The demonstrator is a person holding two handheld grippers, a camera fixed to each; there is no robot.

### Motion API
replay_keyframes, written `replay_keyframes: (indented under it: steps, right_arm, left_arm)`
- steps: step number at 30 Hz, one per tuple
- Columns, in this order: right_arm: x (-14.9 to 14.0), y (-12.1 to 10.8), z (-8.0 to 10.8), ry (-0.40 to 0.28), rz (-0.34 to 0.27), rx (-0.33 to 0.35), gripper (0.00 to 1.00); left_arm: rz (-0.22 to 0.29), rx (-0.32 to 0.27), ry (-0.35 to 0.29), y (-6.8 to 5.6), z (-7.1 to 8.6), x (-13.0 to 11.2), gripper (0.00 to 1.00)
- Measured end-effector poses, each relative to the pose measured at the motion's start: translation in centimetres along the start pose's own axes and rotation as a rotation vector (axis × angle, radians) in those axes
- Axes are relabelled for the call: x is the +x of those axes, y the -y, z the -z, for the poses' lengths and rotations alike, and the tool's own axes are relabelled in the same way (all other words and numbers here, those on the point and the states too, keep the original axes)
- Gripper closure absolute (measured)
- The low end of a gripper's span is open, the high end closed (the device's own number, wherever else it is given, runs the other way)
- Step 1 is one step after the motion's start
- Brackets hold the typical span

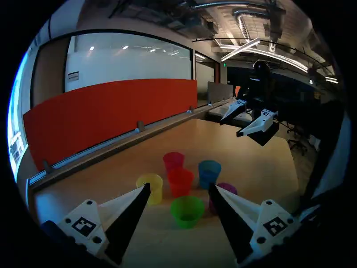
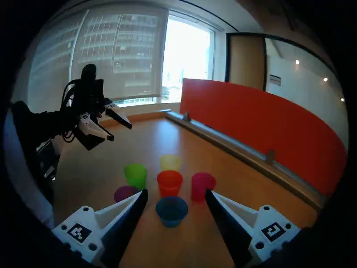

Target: Pour water

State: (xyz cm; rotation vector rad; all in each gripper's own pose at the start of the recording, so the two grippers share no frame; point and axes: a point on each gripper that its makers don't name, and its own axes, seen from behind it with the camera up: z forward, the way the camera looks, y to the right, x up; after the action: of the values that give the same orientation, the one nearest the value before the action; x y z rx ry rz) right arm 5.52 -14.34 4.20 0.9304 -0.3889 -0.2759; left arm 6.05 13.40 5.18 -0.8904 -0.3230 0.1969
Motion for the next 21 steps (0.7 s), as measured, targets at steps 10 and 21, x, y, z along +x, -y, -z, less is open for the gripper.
replay_keyframes:
  steps: [10,21]
  right_arm:
    - [-3.6,-0.2,-2.2,0.069,0.011,0.02,0.01]
    - [-7.5,0.0,-4.3,0.146,0.012,0.043,0.01]
  left_arm:
    - [-0.017,-0.042,0.083,-1.0,-1.8,-3.3,0.03]
    - [-0.027,-0.077,0.185,-1.6,-3.1,-7.5,0.03]
